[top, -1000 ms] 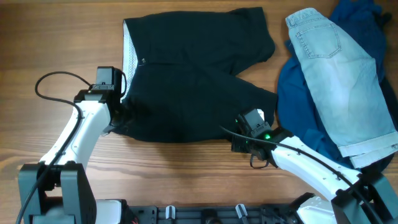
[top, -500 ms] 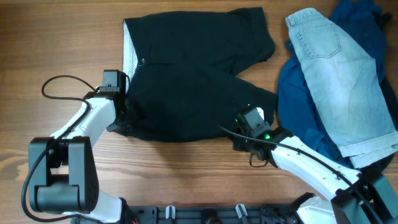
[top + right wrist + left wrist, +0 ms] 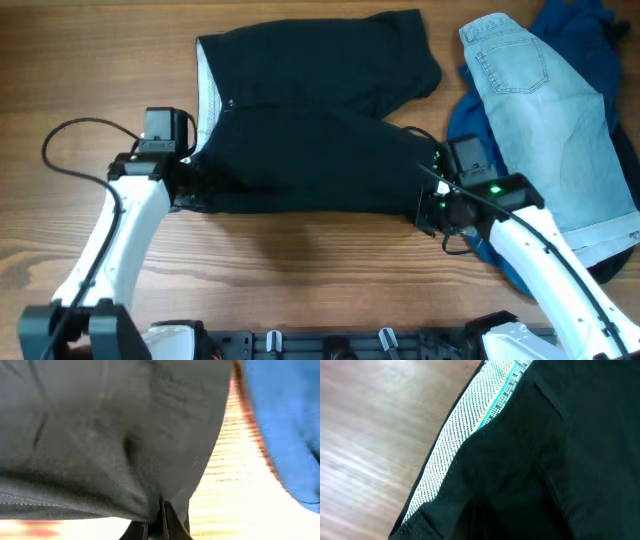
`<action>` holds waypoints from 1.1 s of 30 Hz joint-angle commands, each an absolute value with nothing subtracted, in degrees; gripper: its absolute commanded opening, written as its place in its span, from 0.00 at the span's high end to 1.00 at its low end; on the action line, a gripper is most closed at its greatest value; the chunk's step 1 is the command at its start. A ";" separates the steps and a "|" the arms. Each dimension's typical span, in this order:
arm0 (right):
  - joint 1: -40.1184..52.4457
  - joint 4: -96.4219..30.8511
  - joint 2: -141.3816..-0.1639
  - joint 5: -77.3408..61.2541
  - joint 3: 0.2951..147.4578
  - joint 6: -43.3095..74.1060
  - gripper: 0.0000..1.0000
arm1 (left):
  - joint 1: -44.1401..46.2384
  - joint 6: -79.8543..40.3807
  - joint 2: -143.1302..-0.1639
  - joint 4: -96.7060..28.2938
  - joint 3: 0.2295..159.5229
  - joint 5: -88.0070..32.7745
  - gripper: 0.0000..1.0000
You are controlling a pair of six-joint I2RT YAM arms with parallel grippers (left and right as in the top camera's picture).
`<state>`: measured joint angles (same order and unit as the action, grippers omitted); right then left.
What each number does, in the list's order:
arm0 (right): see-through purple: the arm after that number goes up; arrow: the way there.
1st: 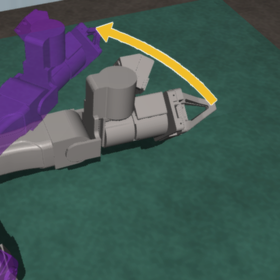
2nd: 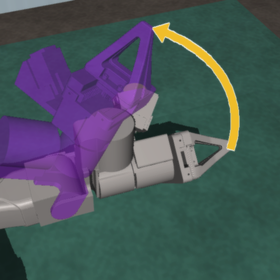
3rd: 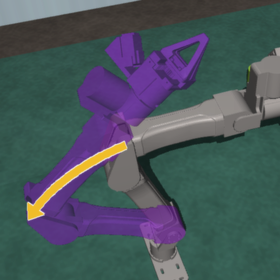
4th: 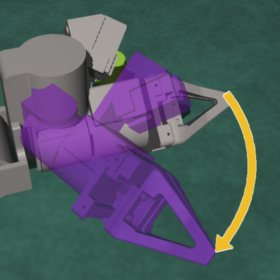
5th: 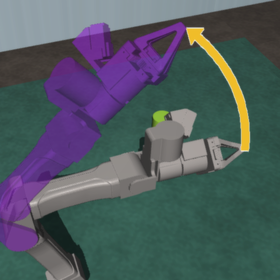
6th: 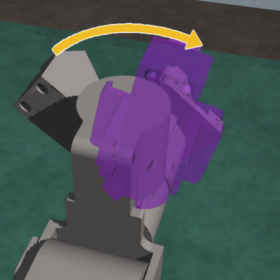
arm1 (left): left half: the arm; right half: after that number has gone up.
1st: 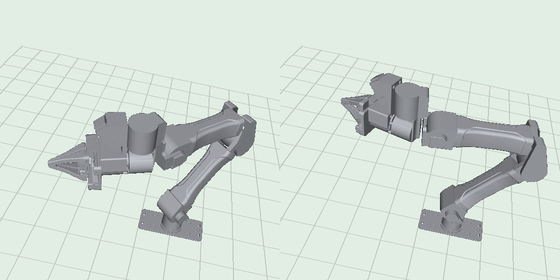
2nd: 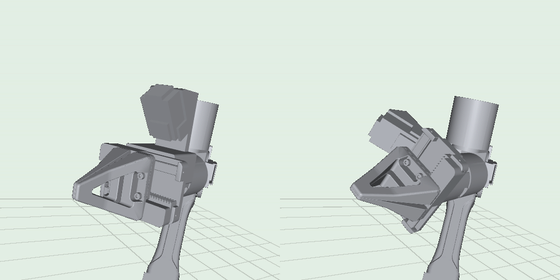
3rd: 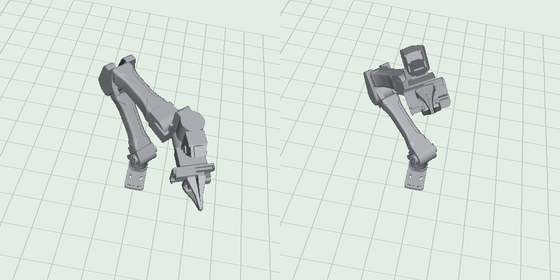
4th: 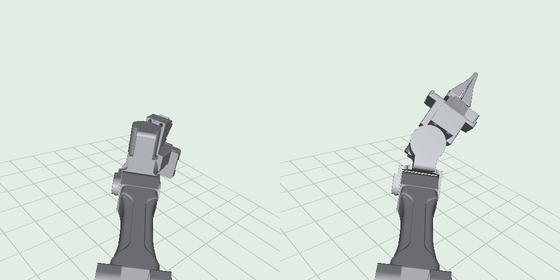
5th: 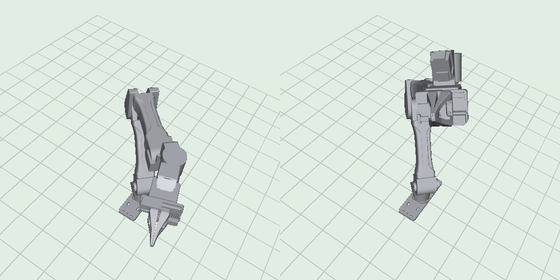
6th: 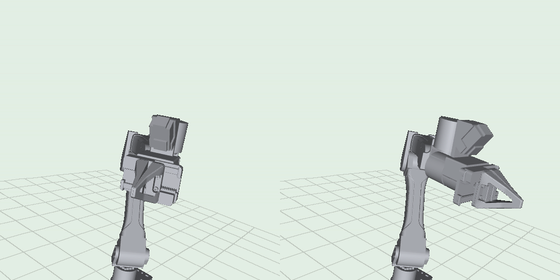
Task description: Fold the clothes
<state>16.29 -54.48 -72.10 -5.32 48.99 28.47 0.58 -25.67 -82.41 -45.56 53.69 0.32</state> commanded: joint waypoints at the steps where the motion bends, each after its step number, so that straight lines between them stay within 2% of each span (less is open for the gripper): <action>1: 14.59 -57.60 -69.14 -4.75 50.09 26.92 0.96 | -1.45 -25.78 -76.34 -48.75 54.61 5.69 0.96; 11: 14.59 -71.50 -52.69 -8.32 54.92 27.00 0.96 | -1.45 -26.48 -53.69 -59.70 54.63 4.01 0.96; 13: 14.59 -71.22 -50.72 -8.62 54.92 26.98 0.96 | -1.45 -27.53 -50.46 -60.07 54.63 3.29 0.96; 17: 14.59 -52.01 -56.21 -7.75 54.92 21.89 0.96 | -1.45 -27.53 -51.09 -52.95 54.61 4.32 0.96; 21: 14.59 -33.78 -70.00 -6.07 54.92 15.33 0.96 | -1.45 -27.51 -59.51 -44.12 54.61 6.15 0.96; 25: 14.59 -17.76 -79.70 -5.41 54.92 11.29 0.96 | -1.45 -27.27 -69.52 -30.00 54.61 6.15 0.96; 33: 14.59 6.70 -86.65 0.05 54.92 5.10 0.95 | -1.45 -25.45 -78.24 -5.06 54.61 10.20 0.96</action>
